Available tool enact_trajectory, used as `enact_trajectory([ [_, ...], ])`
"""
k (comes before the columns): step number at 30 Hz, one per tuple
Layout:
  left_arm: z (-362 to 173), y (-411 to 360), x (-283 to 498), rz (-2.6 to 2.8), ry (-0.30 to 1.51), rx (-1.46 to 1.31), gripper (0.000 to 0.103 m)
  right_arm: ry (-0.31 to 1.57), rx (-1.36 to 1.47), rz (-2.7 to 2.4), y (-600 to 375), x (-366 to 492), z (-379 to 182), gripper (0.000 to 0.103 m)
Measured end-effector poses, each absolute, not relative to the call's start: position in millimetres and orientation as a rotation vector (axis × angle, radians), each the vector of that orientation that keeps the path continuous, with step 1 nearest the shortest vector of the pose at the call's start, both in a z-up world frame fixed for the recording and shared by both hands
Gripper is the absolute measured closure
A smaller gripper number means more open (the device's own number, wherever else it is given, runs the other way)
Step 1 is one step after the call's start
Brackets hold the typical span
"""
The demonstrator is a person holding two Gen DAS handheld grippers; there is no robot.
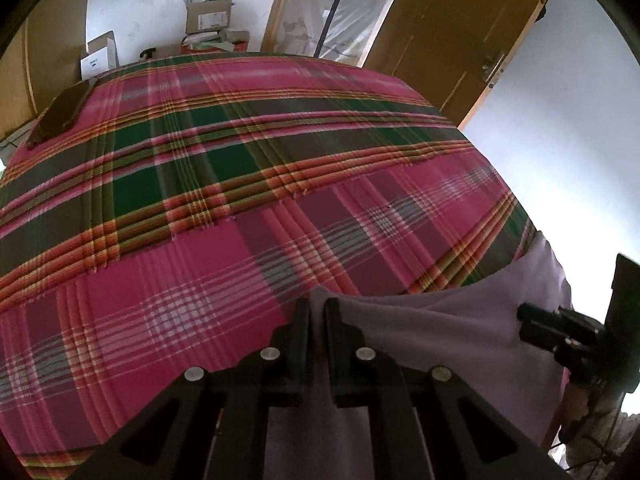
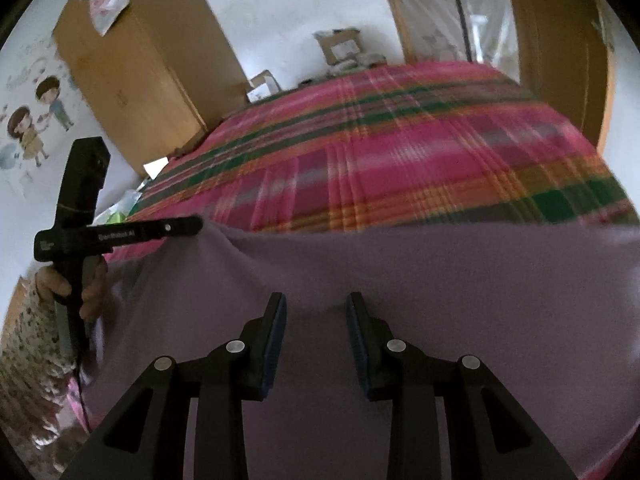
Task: Fold clothes
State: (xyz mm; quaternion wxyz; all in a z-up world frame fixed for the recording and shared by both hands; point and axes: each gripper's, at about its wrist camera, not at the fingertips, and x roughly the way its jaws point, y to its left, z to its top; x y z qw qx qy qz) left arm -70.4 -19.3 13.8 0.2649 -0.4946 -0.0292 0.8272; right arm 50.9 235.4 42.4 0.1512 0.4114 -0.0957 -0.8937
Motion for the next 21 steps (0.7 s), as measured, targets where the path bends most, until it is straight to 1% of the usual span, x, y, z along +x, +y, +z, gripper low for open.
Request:
enact_trajectory([
  [4, 12.6, -18.6, -72.5, 2.243, -0.087, -1.338, 0.091, -0.161, 1.166, -2.572, 224.7, 36.7, 47.0, 0.071],
  [6, 12.9, -19.9, -73.5, 2.238, -0.099, -1.349, 0.090, -0.163, 1.186, -2.570, 221.9, 30.7, 44.4, 0.071],
  [8, 14.8, -23.2, -74.1, 2.237, -0.115, -1.373, 0.085, -0.168, 1.198, -2.557, 217.8, 28.8, 42.7, 0.071],
  [9, 16.4, -25.7, -73.7, 2.242, -0.123, -1.383, 0.079, -0.152, 1.200, -2.555, 214.5, 29.1, 42.4, 0.071],
  [10, 18.2, -28.2, -73.3, 2.248, -0.134, -1.393, 0.076, -0.133, 1.206, -2.554, 211.5, 29.5, 41.9, 0.071],
  [12, 26.7, -39.1, -68.3, 2.266, -0.160, -1.388, 0.075, -0.108, 1.206, -2.552, 206.7, 31.5, 42.4, 0.071],
  [17, 49.3, -89.5, -45.0, 2.412, -0.177, -1.365, 0.075, -0.136, 1.177, -2.551, 204.4, 39.5, 48.1, 0.071],
  [21, 53.2, -135.6, -24.7, 2.534, -0.117, -1.421, 0.075, -0.156, 1.146, -2.535, 199.3, 47.6, 52.4, 0.071],
])
